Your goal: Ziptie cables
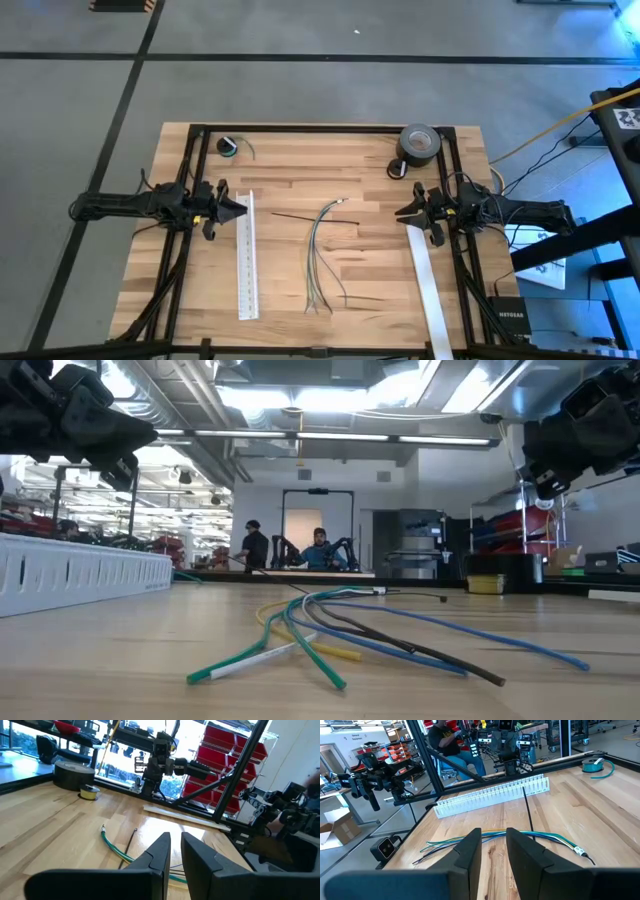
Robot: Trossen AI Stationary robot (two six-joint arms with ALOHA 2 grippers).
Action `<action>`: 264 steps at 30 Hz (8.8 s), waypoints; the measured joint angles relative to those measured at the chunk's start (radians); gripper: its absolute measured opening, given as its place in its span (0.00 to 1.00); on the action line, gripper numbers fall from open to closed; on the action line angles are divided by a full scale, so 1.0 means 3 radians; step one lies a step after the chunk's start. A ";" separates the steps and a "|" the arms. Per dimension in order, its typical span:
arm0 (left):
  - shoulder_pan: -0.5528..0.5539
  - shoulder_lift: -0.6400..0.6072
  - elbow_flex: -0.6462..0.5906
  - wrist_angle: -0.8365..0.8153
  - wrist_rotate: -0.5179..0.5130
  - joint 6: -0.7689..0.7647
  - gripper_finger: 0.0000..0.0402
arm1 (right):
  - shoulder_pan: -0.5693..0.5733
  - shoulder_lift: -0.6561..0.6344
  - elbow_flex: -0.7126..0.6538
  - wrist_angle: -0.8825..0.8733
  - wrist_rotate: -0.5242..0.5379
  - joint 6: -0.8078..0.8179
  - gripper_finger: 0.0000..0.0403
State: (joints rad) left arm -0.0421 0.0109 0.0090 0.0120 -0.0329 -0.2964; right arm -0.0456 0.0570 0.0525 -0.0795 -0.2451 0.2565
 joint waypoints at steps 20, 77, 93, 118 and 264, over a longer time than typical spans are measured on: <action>0.0001 0.0001 0.0001 0.0000 0.0000 0.0001 0.07 | 0.0000 0.0000 0.0000 0.0000 0.0001 -0.0001 0.20; 0.0007 0.0002 0.0004 0.0054 -0.0056 -0.0291 0.07 | -0.0001 -0.0001 0.0000 0.0258 0.1096 0.1748 0.20; -0.0076 0.1997 0.1081 -0.0270 -0.0183 -0.0276 0.01 | -0.0001 0.0000 0.0000 0.0258 0.1435 0.1292 0.20; -0.0438 0.3866 0.1908 0.0012 -0.0297 -0.2840 0.11 | 0.0000 0.0002 0.0000 0.0117 0.1159 0.0720 0.20; -0.0843 0.5871 0.3152 -0.1153 -0.2771 -0.3084 0.00 | 0.1082 0.5282 0.1841 0.0713 0.2781 0.3743 0.39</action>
State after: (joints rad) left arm -0.2951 1.7721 0.9546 -0.3339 -0.8642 -1.2217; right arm 0.2790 1.6415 0.6048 0.1343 0.5892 1.3795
